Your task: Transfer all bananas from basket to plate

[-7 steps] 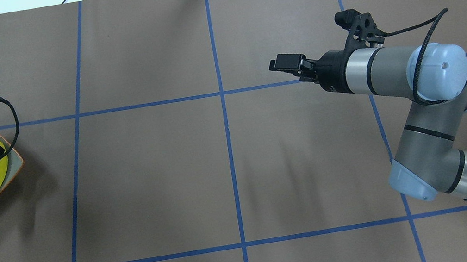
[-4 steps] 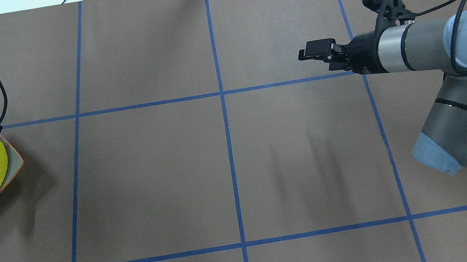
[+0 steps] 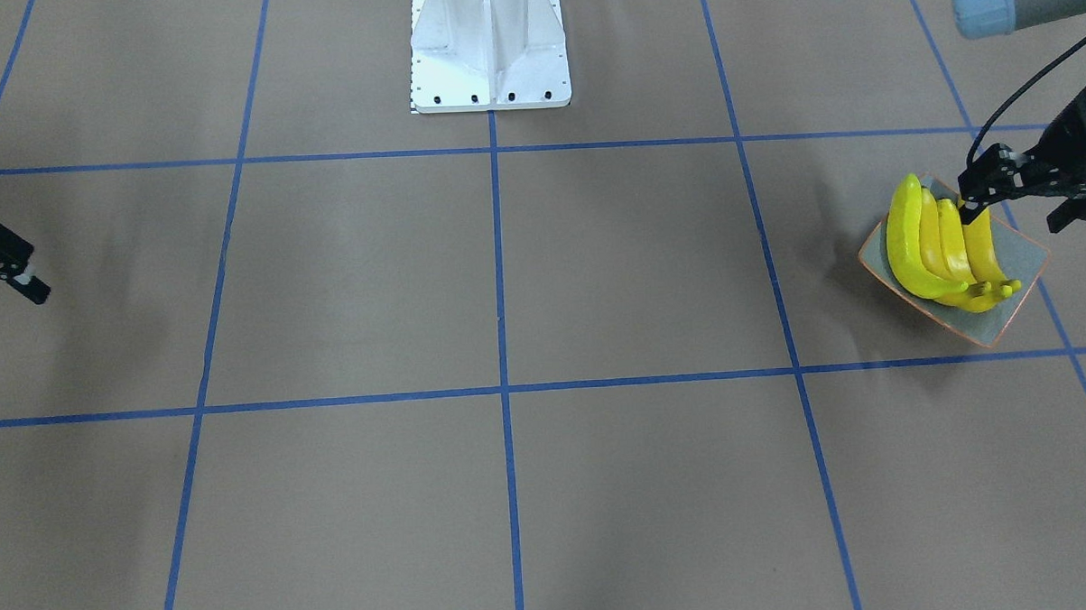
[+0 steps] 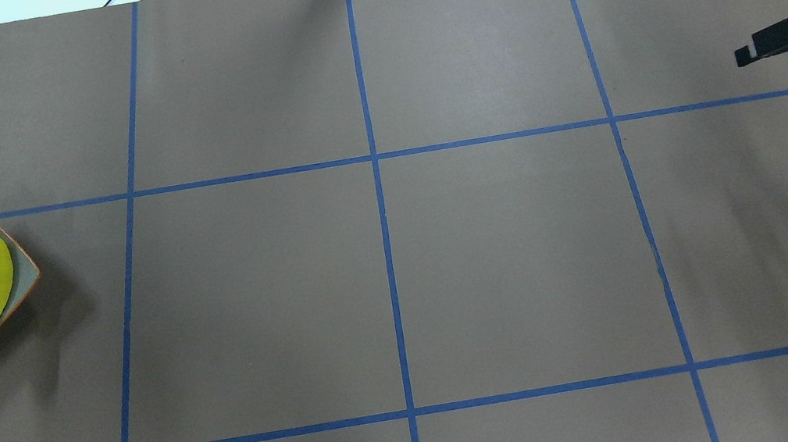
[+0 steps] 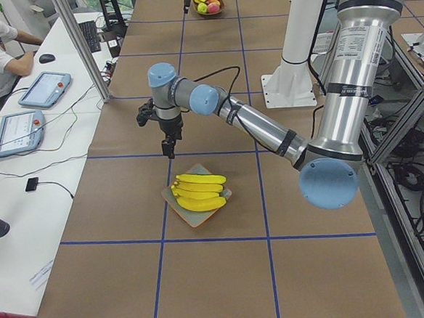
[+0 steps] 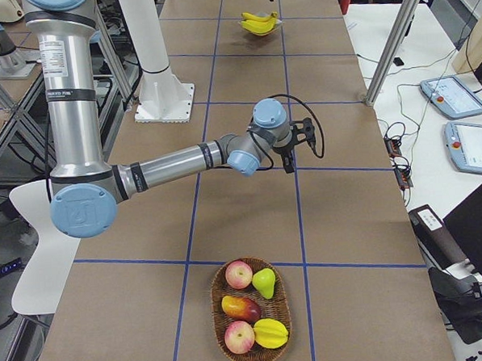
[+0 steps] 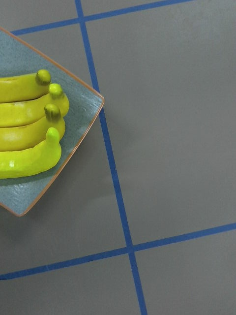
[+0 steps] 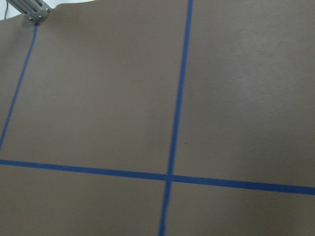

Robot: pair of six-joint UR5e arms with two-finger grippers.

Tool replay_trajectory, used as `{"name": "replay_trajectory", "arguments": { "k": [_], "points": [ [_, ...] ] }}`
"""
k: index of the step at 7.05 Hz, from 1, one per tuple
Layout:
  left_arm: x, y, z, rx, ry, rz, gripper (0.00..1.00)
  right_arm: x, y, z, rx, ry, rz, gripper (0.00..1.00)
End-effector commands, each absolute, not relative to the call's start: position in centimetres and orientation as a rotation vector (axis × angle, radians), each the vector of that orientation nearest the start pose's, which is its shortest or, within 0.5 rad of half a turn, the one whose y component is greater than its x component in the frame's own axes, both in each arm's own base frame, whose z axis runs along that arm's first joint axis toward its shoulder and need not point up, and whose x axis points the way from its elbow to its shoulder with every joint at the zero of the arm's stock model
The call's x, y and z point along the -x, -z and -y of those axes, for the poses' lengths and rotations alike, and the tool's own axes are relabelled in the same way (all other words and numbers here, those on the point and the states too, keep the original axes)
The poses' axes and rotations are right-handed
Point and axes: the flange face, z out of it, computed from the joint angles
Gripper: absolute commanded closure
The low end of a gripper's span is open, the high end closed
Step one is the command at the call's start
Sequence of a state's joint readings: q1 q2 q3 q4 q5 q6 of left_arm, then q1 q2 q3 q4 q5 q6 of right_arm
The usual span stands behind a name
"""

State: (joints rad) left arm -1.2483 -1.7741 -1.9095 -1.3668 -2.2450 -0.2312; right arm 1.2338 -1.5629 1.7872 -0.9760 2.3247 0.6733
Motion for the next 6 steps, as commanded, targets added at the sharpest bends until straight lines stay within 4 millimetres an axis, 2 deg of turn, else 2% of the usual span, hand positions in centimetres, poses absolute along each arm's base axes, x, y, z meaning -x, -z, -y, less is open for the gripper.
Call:
{"name": "replay_trajectory", "arguments": {
  "k": [1,2,3,4,6],
  "points": [
    [-5.4,-46.1,55.5,-0.099,-0.185,-0.770,0.01,2.8,-52.4,50.3,-0.293,0.146,0.842,0.00],
    [-2.9,-48.8,56.0,-0.051,-0.120,-0.832,0.01,0.7,-53.4,50.4,-0.219,0.165,0.830,0.00],
    [-1.6,-50.4,56.3,-0.062,-0.131,-0.852,0.01,-1.1,-54.4,50.0,-0.194,0.162,0.817,0.00],
    [-0.9,-51.6,56.5,-0.062,-0.145,-0.848,0.01,-1.7,-54.8,49.8,-0.159,0.134,0.816,0.00],
    [-0.6,-53.1,55.0,-0.039,-0.130,-0.839,0.00,-2.1,-55.3,49.5,-0.136,0.118,0.813,0.00]
  ]
}}
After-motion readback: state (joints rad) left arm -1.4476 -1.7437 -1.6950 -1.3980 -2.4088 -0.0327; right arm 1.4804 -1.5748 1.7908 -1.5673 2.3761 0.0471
